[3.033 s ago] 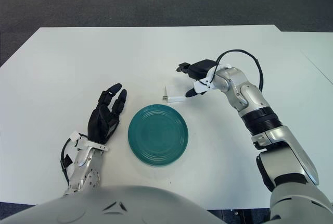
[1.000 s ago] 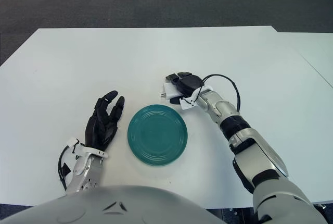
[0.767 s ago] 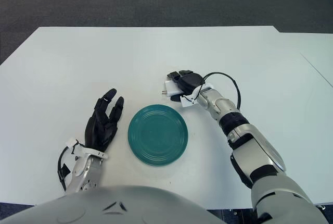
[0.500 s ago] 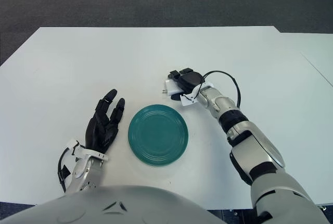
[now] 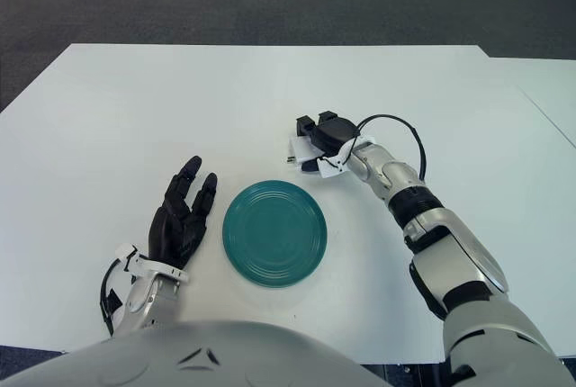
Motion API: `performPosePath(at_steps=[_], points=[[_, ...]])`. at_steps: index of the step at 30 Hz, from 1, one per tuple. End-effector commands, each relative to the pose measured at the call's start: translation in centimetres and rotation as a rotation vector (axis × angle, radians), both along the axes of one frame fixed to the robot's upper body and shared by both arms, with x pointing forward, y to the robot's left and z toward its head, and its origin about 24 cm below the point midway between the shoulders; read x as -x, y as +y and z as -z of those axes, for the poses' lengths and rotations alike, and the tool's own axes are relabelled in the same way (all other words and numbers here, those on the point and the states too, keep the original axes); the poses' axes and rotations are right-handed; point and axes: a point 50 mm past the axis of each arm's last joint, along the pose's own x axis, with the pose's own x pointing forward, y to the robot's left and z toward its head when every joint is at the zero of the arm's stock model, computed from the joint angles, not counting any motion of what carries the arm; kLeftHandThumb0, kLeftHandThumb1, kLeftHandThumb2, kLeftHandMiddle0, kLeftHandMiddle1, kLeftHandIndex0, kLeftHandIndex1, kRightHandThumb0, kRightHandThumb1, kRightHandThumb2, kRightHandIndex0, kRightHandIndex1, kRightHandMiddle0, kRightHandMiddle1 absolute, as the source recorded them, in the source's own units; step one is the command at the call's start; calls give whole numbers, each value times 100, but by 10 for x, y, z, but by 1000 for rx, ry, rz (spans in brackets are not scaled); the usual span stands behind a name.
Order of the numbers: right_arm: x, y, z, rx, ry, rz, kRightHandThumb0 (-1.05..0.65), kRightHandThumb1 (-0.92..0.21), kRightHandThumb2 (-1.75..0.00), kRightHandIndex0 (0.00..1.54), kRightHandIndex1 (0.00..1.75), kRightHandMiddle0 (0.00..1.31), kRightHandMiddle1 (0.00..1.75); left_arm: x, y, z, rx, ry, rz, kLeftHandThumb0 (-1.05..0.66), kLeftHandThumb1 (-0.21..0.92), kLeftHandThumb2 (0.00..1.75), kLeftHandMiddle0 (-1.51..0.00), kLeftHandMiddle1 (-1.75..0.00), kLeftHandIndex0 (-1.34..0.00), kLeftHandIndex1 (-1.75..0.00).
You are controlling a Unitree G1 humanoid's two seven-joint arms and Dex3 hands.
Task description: Put the charger into the plate.
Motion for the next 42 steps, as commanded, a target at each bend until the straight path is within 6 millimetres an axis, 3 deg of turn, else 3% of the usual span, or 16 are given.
performPosePath(at_steps=[1, 13, 24, 27, 31, 36, 42], points=[[16, -16, 28, 95, 155, 34, -63, -92, -60, 92, 175, 75, 175, 4, -13, 7, 55, 84, -4, -92, 92, 95, -11, 0, 0, -29], [14, -16, 24, 102, 103, 17, -53, -92, -60, 103, 175, 89, 175, 4, -10, 10, 65, 76, 7, -93, 92, 96, -5, 0, 0, -17], [0, -8, -1, 41, 17, 40, -49, -92, -65, 102, 175, 88, 175, 1, -4, 13, 15, 38, 7, -94, 92, 98, -4, 0, 0, -16], [-5, -8, -13, 22, -4, 51, -48, -92, -66, 101, 175, 86, 175, 1, -3, 13, 8, 29, 5, -94, 92, 98, -4, 0, 0, -15], [-9, 1, -44, -14, -39, 42, -47, -92, -67, 100, 175, 83, 175, 1, 0, 14, 9, 29, -1, -94, 92, 98, -5, 0, 0, -16], [10, 18, -74, -68, -113, -49, -46, -92, -67, 99, 175, 81, 175, -1, 3, 14, -12, 29, -4, -92, 92, 99, -6, -1, 0, -18], [26, 27, -84, -73, -140, -101, -45, -92, -67, 99, 175, 81, 175, -1, 6, 15, -47, 35, -11, -92, 92, 101, -6, 0, 0, -19]])
